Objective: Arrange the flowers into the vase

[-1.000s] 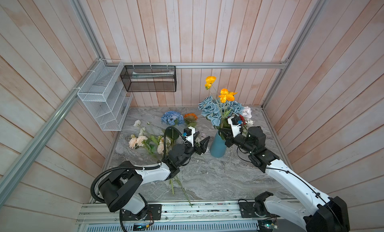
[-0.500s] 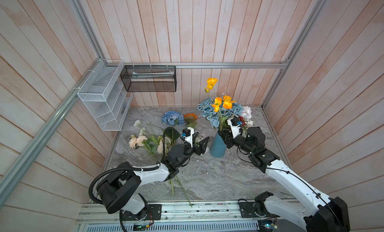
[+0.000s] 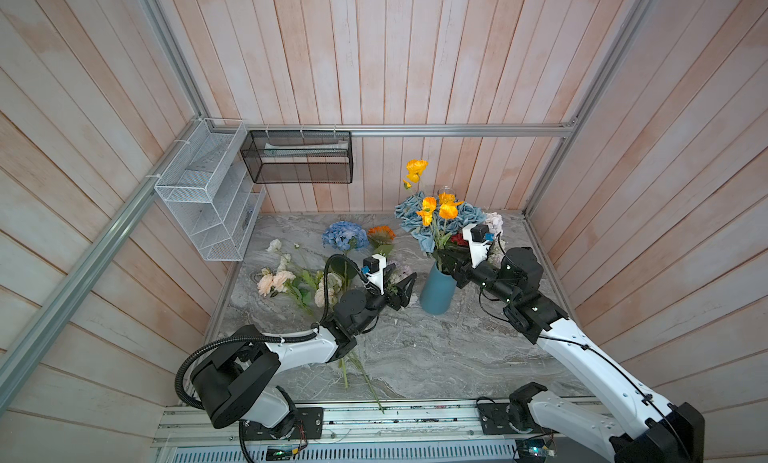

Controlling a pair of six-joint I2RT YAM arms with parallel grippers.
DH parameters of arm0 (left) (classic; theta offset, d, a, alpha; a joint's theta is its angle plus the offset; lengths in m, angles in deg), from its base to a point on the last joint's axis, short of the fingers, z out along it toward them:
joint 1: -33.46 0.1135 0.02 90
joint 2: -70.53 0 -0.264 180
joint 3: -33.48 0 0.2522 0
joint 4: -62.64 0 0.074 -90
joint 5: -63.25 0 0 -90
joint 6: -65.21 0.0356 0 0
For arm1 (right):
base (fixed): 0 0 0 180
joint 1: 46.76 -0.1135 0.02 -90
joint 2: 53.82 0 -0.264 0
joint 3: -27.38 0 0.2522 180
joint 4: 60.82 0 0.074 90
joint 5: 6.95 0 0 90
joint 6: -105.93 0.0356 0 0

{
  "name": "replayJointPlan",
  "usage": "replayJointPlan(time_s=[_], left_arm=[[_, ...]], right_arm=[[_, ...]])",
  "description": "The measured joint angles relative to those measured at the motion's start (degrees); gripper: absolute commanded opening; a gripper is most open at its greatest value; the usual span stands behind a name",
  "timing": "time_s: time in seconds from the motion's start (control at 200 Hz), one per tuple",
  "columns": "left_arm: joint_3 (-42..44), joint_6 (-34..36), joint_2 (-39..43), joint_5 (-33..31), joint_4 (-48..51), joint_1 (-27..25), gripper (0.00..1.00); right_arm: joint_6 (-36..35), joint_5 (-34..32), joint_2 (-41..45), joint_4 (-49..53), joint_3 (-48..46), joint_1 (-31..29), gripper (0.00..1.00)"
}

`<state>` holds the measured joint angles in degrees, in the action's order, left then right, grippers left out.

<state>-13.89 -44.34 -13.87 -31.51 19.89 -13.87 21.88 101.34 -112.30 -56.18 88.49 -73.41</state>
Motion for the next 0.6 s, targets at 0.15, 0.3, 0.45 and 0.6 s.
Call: replayJointPlan(time_s=[0.15, 0.3, 0.45, 0.6], left_arm=[[0.09, 0.0, 0.11, -0.15, -0.02, -0.02, 0.79], [0.09, 0.0, 0.11, -0.17, 0.0, 0.04, 0.8], [0.09, 0.0, 0.11, -0.15, 0.0, 0.04, 0.79], [0.09, 0.0, 0.11, -0.17, -0.02, 0.04, 0.8]], right_arm=[[0.26, 0.0, -0.02, -0.33, -0.04, 0.0, 0.15], [0.26, -0.44, -0.02, -0.5, -1.09, 0.0, 0.13], [0.24, -0.87, -0.02, 0.0, -2.67, 0.0, 0.13], [0.28, -0.92, 0.07, 0.22, -2.69, 0.0, 0.22]])
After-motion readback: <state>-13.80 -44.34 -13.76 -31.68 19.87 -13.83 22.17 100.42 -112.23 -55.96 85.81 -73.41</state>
